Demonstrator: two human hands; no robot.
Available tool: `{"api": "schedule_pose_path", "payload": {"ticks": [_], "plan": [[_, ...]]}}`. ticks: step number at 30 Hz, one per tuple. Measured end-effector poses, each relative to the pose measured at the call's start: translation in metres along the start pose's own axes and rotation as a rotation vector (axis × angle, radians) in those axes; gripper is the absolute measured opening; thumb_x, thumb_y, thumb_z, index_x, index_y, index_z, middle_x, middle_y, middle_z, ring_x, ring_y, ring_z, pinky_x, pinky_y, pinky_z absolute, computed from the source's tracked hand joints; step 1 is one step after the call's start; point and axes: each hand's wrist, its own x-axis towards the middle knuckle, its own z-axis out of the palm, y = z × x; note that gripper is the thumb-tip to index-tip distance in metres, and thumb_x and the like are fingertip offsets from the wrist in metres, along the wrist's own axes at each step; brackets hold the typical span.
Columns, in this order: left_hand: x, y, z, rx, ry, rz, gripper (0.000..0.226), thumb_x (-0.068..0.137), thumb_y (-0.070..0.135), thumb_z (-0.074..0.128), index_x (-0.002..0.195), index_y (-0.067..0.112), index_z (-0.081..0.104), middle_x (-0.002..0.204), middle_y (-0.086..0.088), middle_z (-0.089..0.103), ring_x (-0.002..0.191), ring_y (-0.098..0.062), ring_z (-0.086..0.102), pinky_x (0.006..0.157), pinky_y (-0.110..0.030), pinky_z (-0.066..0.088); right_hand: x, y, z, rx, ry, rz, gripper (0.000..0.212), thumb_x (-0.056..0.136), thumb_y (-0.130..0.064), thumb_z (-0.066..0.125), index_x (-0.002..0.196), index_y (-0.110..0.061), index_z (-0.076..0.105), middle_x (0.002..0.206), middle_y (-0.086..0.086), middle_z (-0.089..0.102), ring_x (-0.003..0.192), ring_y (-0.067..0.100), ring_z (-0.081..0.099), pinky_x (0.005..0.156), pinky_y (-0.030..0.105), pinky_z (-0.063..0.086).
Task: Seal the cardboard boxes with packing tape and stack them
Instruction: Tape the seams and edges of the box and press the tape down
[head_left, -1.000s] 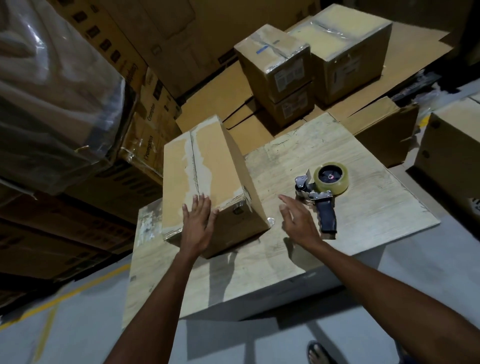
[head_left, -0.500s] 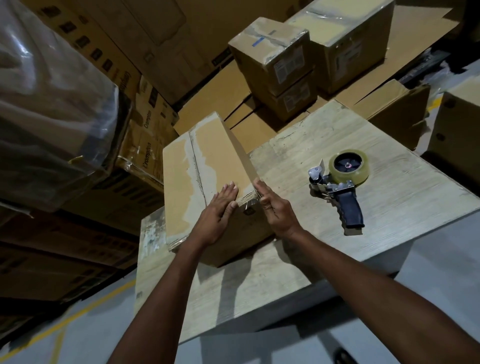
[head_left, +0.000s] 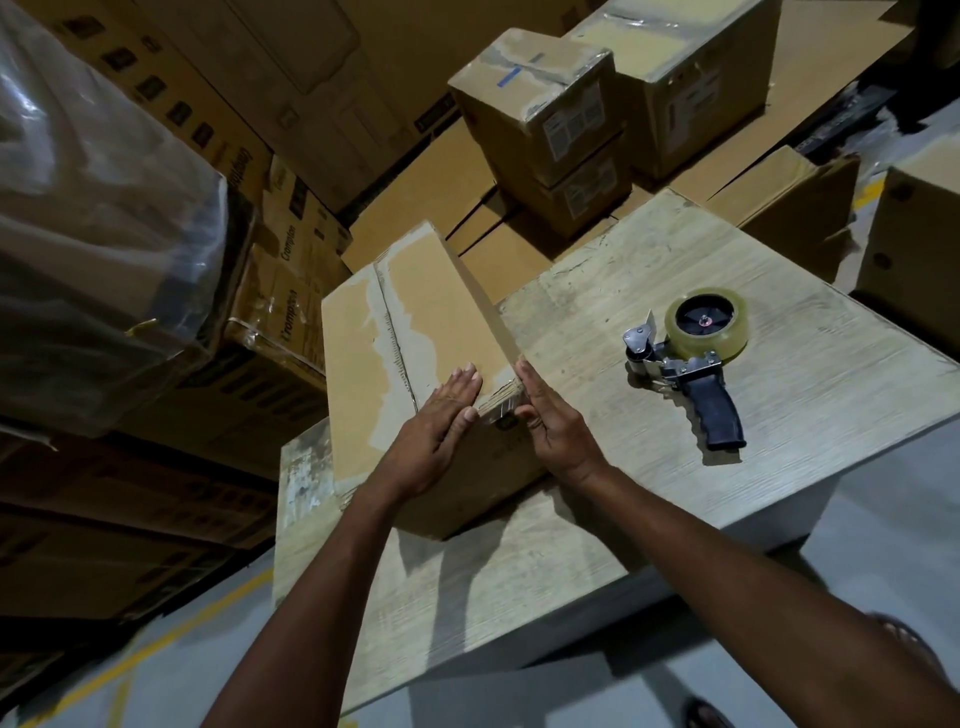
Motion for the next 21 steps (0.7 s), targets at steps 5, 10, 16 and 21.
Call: {"api": "schedule_pose_path", "payload": {"ticks": [5, 10, 16, 21], "plan": [[0.000, 0.000, 0.002, 0.038, 0.013, 0.007, 0.053, 0.112, 0.039, 0.028, 0.163, 0.026, 0.021, 0.170, 0.010, 0.013, 0.156, -0.003, 0.005, 0.127, -0.028, 0.006, 0.002, -0.001, -0.022, -0.014, -0.169, -0.005, 0.056, 0.110, -0.019, 0.045, 0.161, -0.007, 0.027, 0.168, 0.006, 0.028, 0.155, 0.011, 0.027, 0.122, 0.021, 0.027], [-0.001, 0.003, 0.004, 0.069, 0.037, 0.006, 0.053, 0.111, 0.042, 0.024, 0.162, 0.027, 0.019, 0.169, 0.010, 0.012, 0.155, 0.001, 0.003, 0.126, -0.024, 0.005, 0.005, -0.020, -0.022, -0.103, 0.340, 0.089, 0.039, 0.106, -0.035, 0.049, 0.106, -0.002, 0.068, 0.104, 0.008, 0.068, 0.093, 0.023, 0.062, 0.075, 0.035, 0.052], [-0.001, 0.003, 0.004, 0.063, 0.036, 0.005, 0.052, 0.112, 0.038, 0.028, 0.162, 0.026, 0.022, 0.169, 0.010, 0.013, 0.154, 0.002, 0.004, 0.126, -0.022, 0.005, 0.015, -0.050, -0.021, 0.056, 0.306, 0.256, 0.044, 0.097, -0.044, 0.069, 0.067, -0.014, 0.056, 0.062, -0.006, 0.052, 0.056, 0.008, 0.048, 0.055, 0.021, 0.037], [-0.001, 0.004, 0.003, 0.047, 0.028, 0.005, 0.053, 0.111, 0.040, 0.028, 0.162, 0.026, 0.022, 0.169, 0.010, 0.013, 0.154, 0.003, 0.004, 0.126, -0.024, 0.008, 0.008, -0.053, -0.020, 0.157, 0.196, 0.348, 0.034, 0.093, -0.038, 0.077, 0.072, -0.015, 0.065, 0.062, -0.006, 0.057, 0.052, 0.008, 0.047, 0.050, 0.022, 0.040]]}}
